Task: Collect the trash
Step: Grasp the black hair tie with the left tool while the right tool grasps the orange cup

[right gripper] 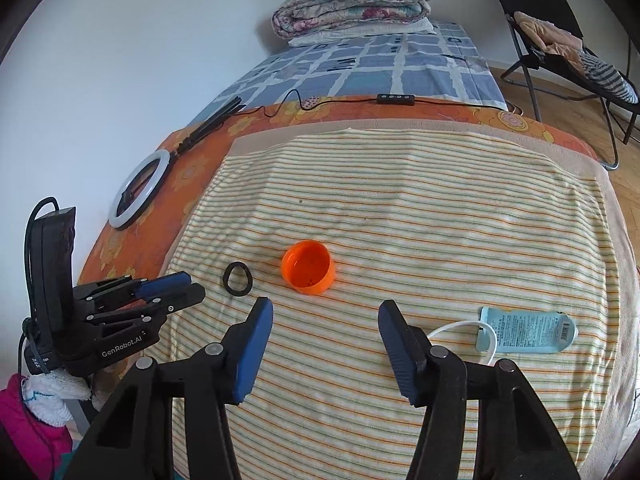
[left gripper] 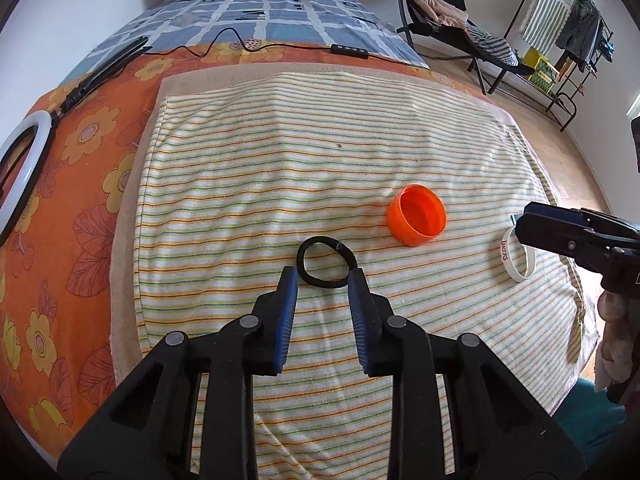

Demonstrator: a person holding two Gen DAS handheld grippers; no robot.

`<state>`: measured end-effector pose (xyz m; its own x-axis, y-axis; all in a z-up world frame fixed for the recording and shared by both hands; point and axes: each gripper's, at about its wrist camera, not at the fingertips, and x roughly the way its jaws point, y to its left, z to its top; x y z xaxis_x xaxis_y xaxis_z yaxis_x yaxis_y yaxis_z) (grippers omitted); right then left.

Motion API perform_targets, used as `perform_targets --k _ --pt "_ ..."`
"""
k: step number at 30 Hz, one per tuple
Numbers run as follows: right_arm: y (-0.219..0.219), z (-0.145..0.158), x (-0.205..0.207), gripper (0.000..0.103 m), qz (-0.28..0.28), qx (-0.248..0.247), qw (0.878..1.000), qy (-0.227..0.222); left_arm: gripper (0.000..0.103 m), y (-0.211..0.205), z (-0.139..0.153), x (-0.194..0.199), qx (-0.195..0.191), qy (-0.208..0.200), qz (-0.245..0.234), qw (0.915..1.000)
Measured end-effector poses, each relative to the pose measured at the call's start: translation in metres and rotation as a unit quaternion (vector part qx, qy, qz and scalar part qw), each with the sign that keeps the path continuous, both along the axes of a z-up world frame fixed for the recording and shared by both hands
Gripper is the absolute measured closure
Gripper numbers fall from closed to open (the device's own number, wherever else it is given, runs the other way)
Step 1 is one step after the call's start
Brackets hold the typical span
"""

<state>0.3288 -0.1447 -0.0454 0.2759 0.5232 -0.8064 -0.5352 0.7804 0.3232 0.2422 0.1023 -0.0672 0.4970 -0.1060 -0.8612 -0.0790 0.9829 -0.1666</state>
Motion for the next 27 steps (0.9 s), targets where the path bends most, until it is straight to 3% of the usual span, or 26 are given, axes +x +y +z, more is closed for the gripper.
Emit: perform_targets --k 2,9,13,22,27 --pt "0.007 -0.009 0.008 0.049 0.000 0.002 1.000 0.012 0.087 0.001 -0.006 0.006 0.003 0.004 -0.003 1.0000" --pt "0.024 -0.045 0.037 0.059 -0.019 0.014 0.998 0.065 0.087 -0.001 -0.024 0.020 0.017 0.013 -0.013 0.9997" --pt "0.029 -0.056 0.046 0.061 -0.025 0.015 0.997 0.072 0.095 -0.001 -0.031 0.025 0.032 0.017 -0.014 0.9993" --pt "0.041 -0.074 0.057 0.068 -0.038 0.011 0.996 0.083 0.101 -0.007 -0.033 0.023 0.063 0.002 -0.025 0.9977" --pt "0.046 -0.074 0.058 0.089 -0.038 0.000 0.997 0.074 0.101 -0.003 -0.027 0.020 0.055 -0.006 -0.017 0.9983"
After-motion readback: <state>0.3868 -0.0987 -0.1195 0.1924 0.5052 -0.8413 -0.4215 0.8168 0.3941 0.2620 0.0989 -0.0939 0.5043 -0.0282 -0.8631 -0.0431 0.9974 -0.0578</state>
